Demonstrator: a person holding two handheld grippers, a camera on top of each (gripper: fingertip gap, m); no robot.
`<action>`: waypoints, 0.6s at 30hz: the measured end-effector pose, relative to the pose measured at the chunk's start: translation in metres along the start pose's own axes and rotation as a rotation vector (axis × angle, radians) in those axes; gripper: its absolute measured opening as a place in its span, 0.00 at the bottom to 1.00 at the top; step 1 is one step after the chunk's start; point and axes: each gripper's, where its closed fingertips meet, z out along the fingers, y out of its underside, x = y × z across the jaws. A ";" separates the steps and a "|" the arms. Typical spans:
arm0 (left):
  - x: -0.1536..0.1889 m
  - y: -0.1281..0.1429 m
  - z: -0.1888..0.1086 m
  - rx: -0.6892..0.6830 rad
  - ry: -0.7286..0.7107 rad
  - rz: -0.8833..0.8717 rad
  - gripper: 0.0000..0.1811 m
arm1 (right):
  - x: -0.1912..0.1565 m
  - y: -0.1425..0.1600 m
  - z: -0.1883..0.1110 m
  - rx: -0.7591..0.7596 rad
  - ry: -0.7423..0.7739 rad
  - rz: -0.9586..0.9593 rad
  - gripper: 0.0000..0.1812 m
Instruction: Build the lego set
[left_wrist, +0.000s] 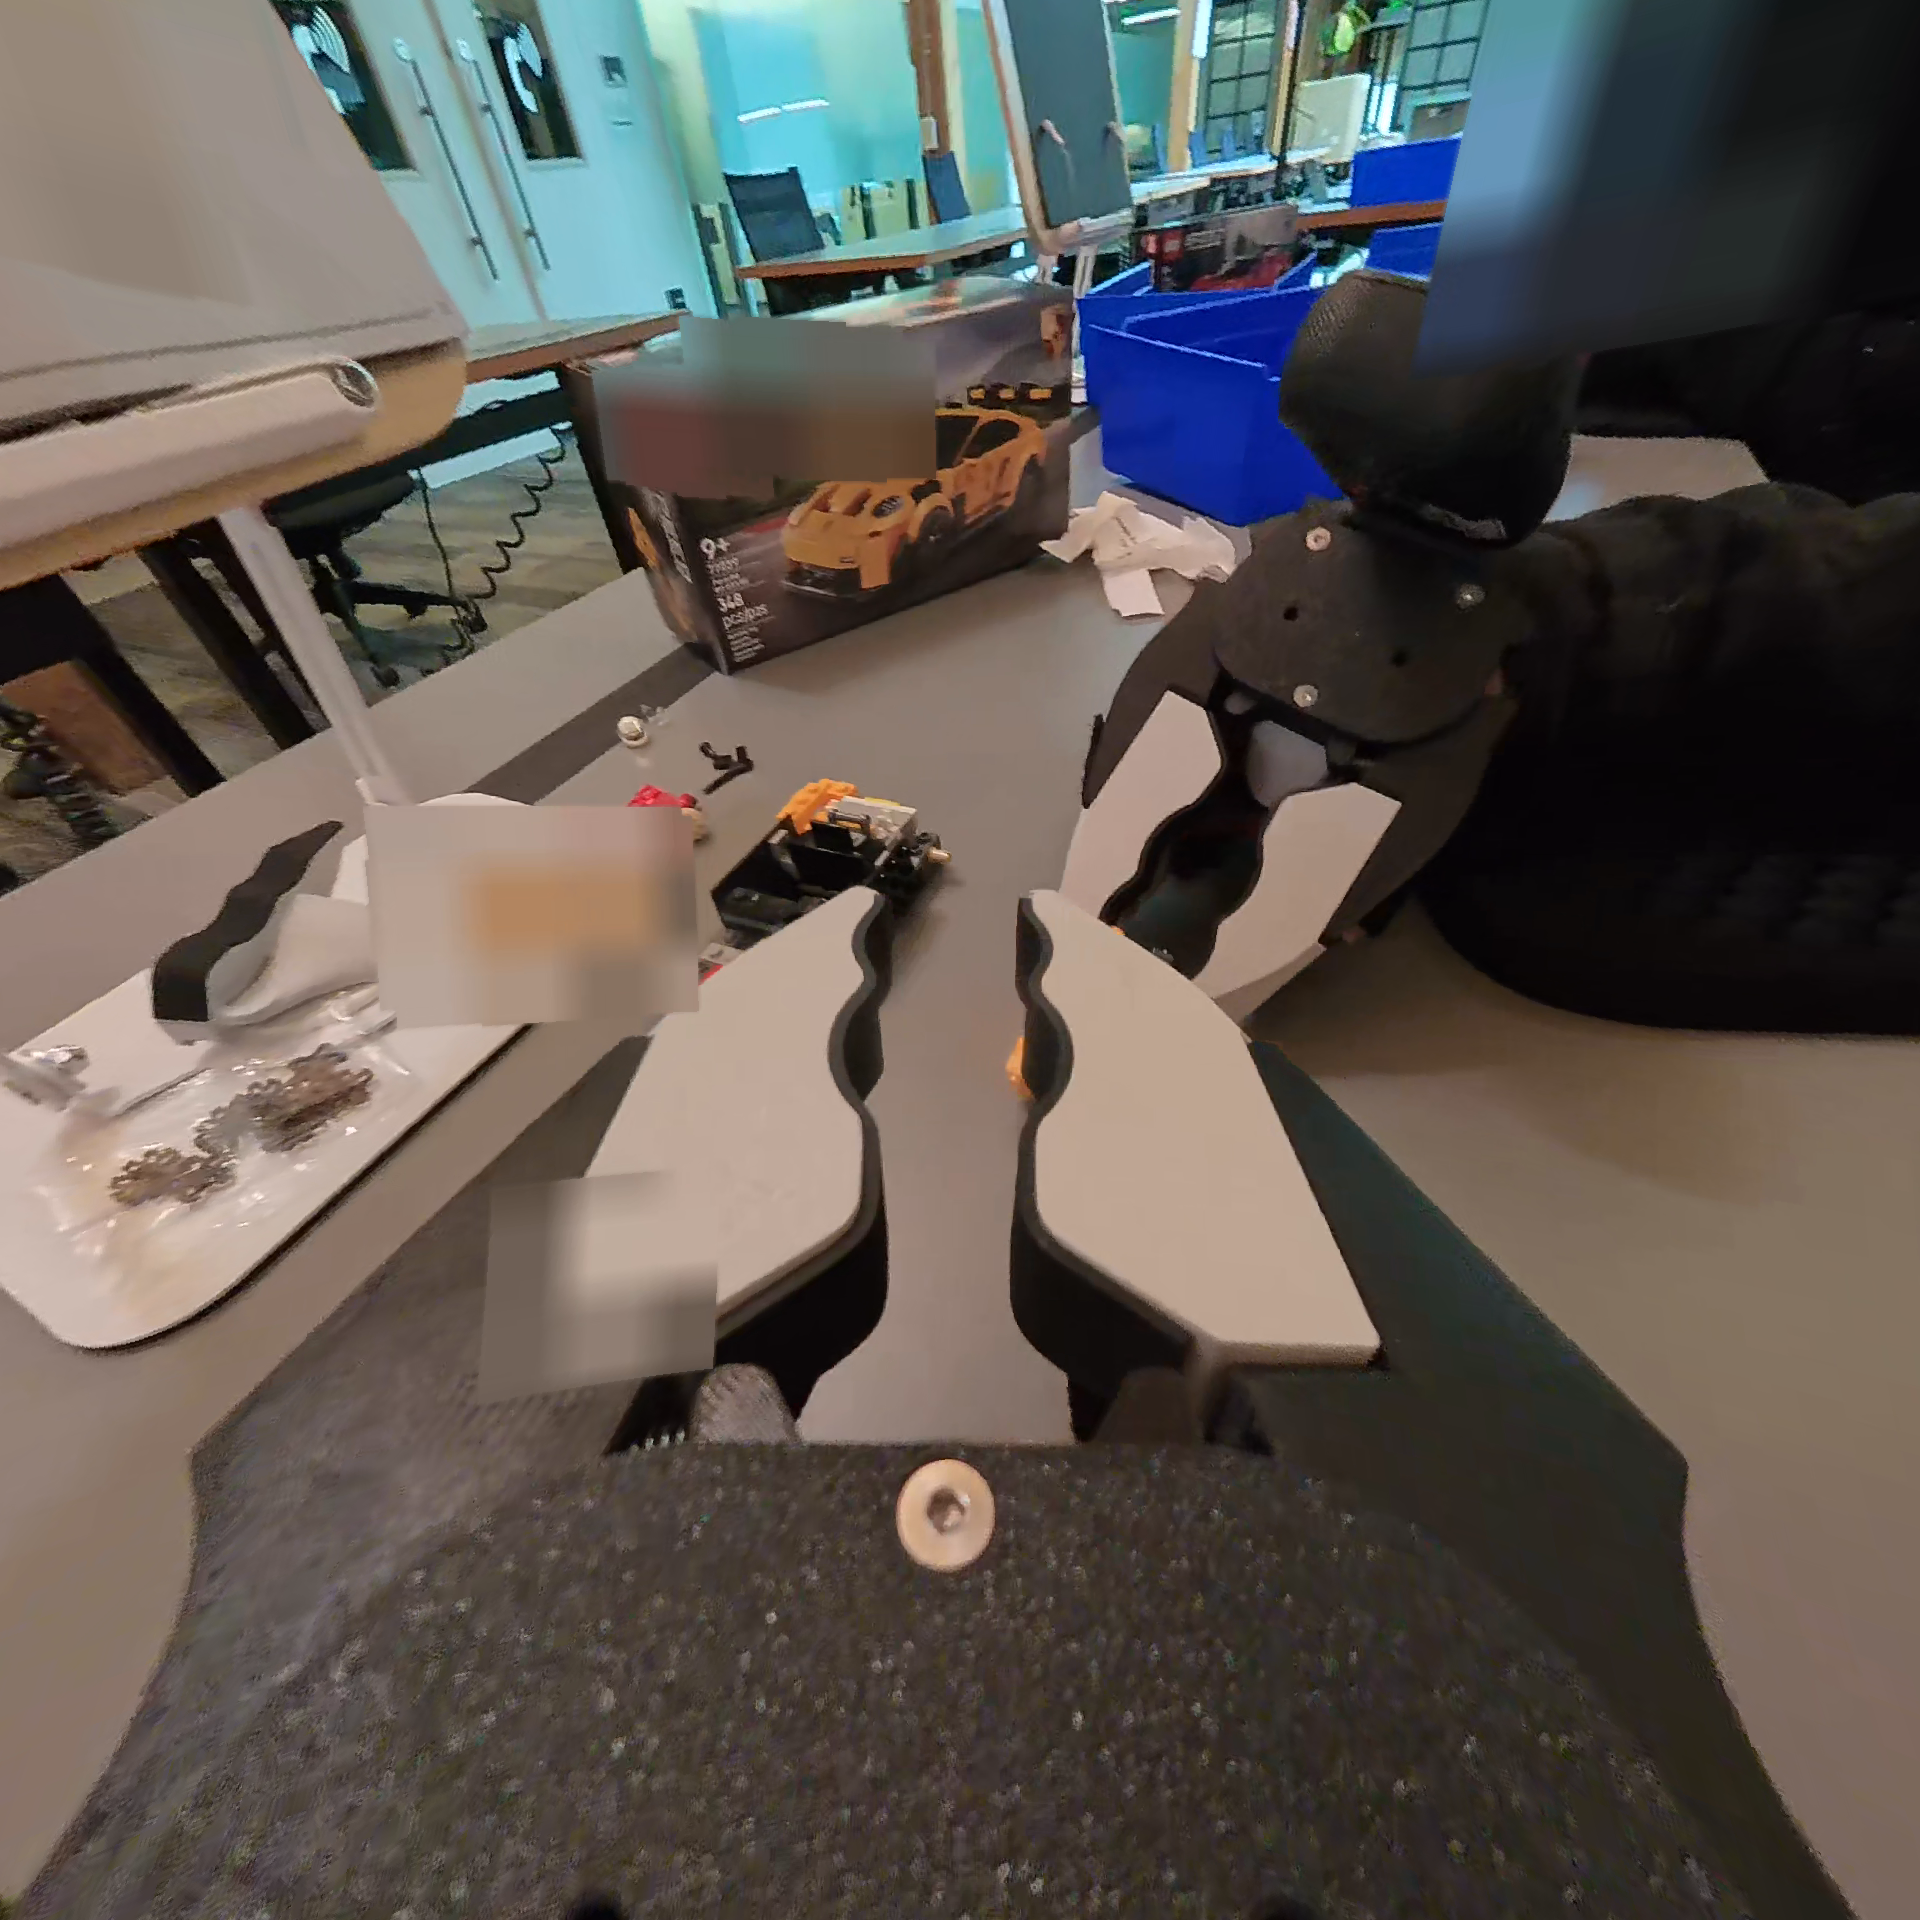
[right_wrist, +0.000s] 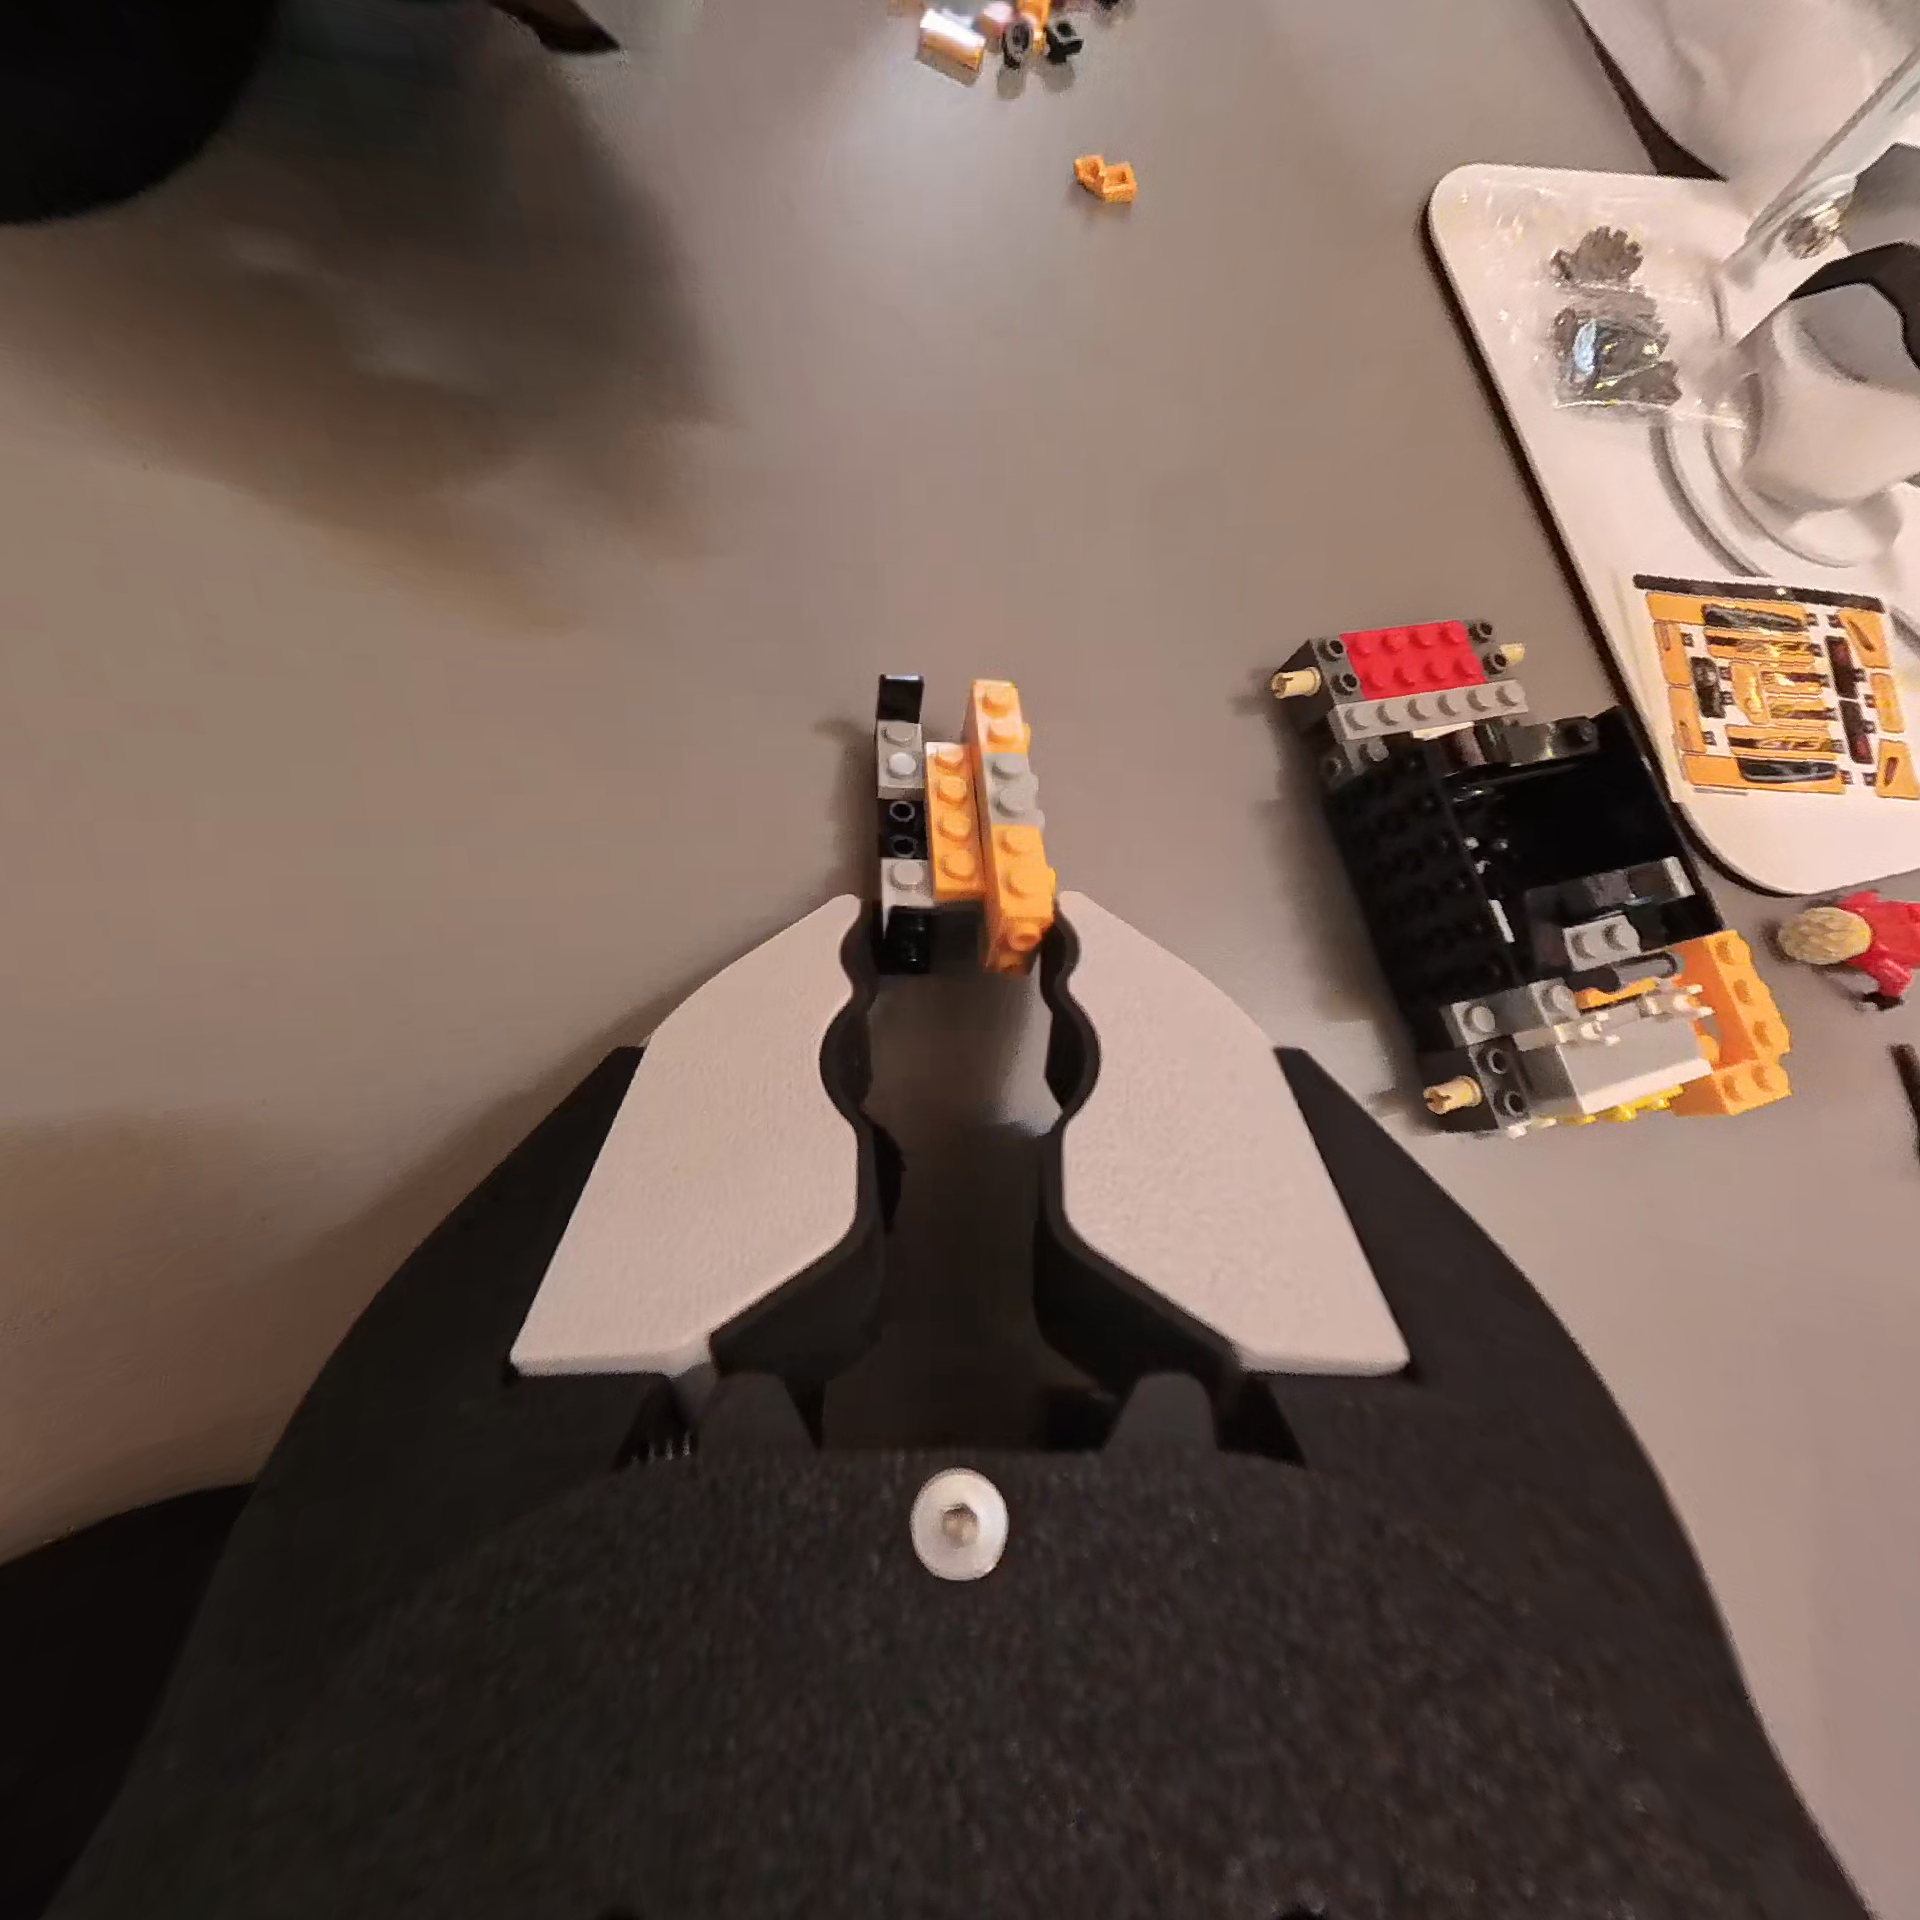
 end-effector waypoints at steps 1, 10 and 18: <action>-0.002 -0.002 -0.001 0.007 -0.011 -0.002 0.12 | 0.000 0.000 0.000 0.003 0.001 0.003 0.18; -0.026 -0.015 -0.005 0.075 -0.133 -0.069 0.11 | 0.113 -0.094 -0.098 0.531 0.458 0.153 0.25; -0.049 -0.016 -0.011 0.093 -0.224 -0.094 0.11 | 0.295 -0.156 -0.134 0.325 0.934 -0.083 0.52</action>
